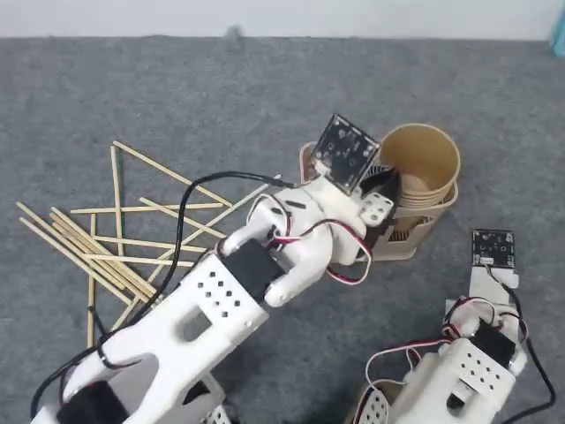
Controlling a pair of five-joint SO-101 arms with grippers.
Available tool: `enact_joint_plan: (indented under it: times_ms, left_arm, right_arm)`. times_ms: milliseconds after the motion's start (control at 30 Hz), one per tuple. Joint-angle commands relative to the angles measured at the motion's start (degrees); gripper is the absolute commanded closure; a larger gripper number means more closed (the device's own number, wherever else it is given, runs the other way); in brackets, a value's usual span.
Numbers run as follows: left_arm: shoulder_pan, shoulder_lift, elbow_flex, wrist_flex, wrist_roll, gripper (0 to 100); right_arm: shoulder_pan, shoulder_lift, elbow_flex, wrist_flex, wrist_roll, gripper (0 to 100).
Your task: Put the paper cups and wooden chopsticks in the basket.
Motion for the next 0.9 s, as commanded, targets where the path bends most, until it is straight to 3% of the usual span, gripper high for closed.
enact_joint_plan:
  times_ms: [0,500,633,867]
  left_arm:
    - [0.2,-2.5,3.8,-5.4,0.7,99]
    - [3.2,-3.5,4.5,-2.5,0.7,99]
    - [-3.4,-10.7,-1.9,5.3,1.0,99]
    - [-24.7,-23.8,-12.8,18.6,1.2,99]
  right_arm:
    - [-0.5,-0.8,-0.3,0.0,0.6,99.1]
    - [-0.5,-0.8,-0.3,0.0,0.6,99.1]
    - [-0.5,-0.8,-0.3,0.0,0.6,99.1]
    - [-0.5,-0.8,-0.3,0.0,0.6,99.1]
